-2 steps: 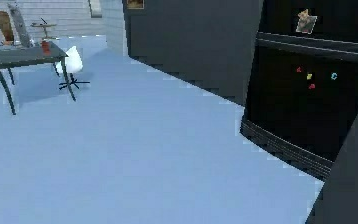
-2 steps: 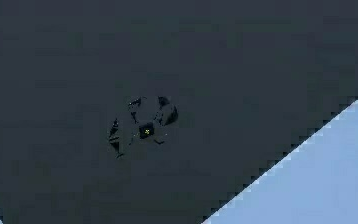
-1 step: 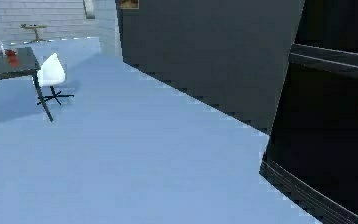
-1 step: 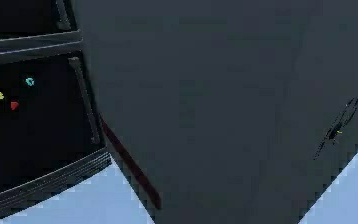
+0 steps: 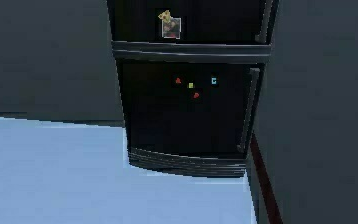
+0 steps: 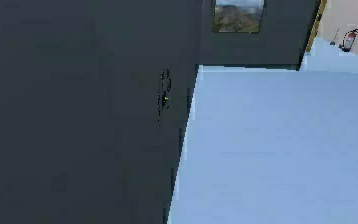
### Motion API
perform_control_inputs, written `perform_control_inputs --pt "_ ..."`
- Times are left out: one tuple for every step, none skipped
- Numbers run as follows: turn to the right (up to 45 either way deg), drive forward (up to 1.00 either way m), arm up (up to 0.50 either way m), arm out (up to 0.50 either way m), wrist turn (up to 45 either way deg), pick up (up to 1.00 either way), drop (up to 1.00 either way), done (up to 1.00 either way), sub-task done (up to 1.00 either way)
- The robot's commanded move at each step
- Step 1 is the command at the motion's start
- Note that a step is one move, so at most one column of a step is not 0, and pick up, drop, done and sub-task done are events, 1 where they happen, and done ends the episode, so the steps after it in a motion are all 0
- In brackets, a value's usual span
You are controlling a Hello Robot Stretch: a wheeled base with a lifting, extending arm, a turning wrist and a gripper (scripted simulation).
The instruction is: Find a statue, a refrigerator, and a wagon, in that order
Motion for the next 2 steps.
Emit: perform_control_inputs --pt "9.0 0.00 0.00 0.00 0.0 0.00 0.00 0.00 0.00" --pt "0.0 0.75 0.00 0.00 0.0 0.00 0.00 0.00 0.00"
